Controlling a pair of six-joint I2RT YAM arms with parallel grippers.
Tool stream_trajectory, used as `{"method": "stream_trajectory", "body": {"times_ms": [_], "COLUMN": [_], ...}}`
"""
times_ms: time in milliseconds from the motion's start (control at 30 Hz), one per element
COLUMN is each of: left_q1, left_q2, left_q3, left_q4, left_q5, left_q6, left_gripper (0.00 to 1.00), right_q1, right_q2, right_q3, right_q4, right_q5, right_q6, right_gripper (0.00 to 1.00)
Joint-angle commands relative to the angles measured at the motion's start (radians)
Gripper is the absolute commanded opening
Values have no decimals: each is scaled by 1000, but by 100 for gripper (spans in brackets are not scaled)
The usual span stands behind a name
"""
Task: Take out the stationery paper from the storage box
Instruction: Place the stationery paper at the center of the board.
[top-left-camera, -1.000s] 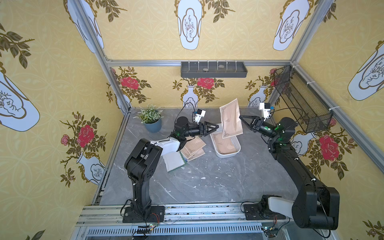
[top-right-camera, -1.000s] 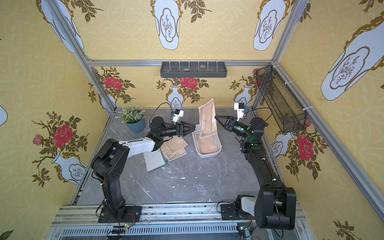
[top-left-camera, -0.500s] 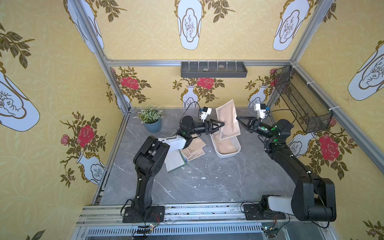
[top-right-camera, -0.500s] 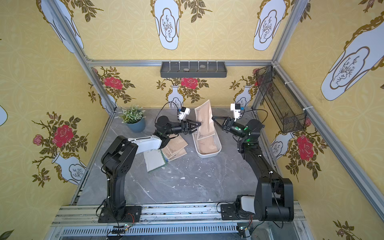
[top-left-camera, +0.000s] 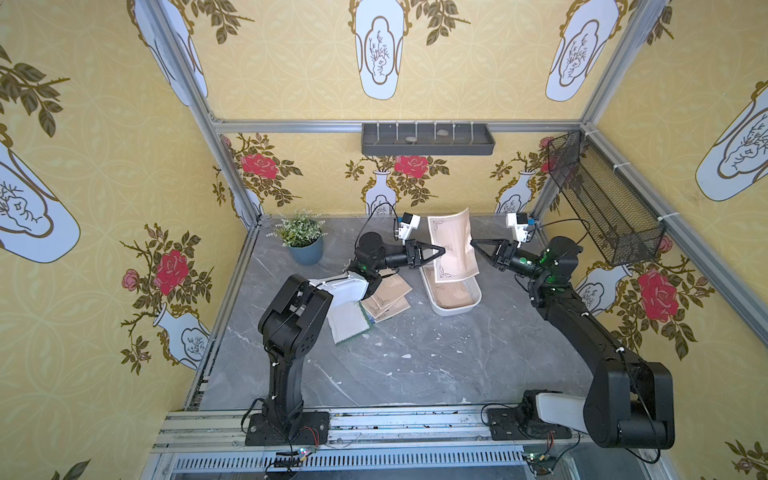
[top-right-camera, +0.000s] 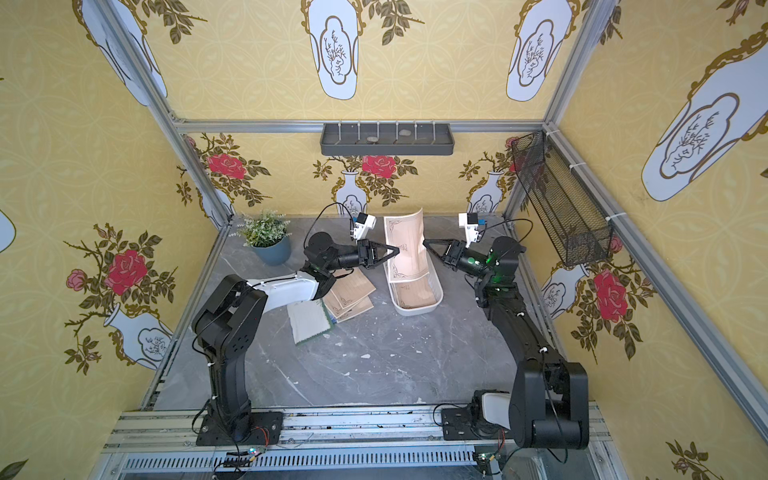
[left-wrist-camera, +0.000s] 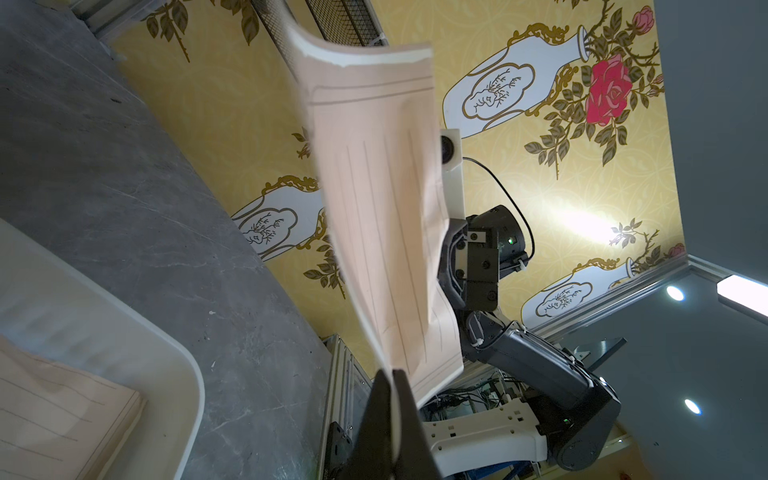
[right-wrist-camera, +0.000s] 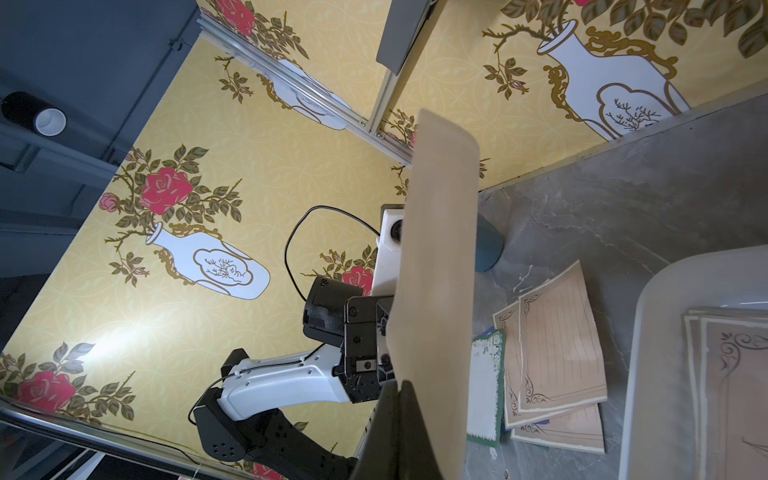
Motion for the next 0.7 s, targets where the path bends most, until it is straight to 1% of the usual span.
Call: {"method": "stream_trajectory", "body": {"times_ms": [0,133,200,233,267,333,433,533,667], "left_q1": [9,41,58,66,74,84,105,131,162], "left_q2": [-29,-114,-165,-194,-223,-270,-320,-359,-430], "left_q3": [-27,-86,-107,-115,-120,-130,-145,-175,-264], "left_q4": [-43,-200,-333,-429,-525,-663,-795,-848,-872], "left_q5": [-5,-37,-62,-84,-113,-163,-216,-240,-288], "left_q6": [64,173,255,308,363,447,523,542,563], "left_gripper": [0,0,0,0,0,0,0,0,0], "right_q1": [1,-1,0,-1,-1,-1,-1,0,1], "right_q2": [-13,-31,-39,-42,-43,-40,-31,-14,0], "right_q3": [23,49,57,60,64,69,67,68,69], "right_q4": [-156,-283,-326,-342,-353,-372,-377,-373,-367], "right_q5": [46,75,89,96,98,101,102,98,92], "right_q6": [-118,-205,-235,-247,-256,-269,-275,-276,-272], "right_gripper": [29,49,53,55,55,56,57,57,57]}}
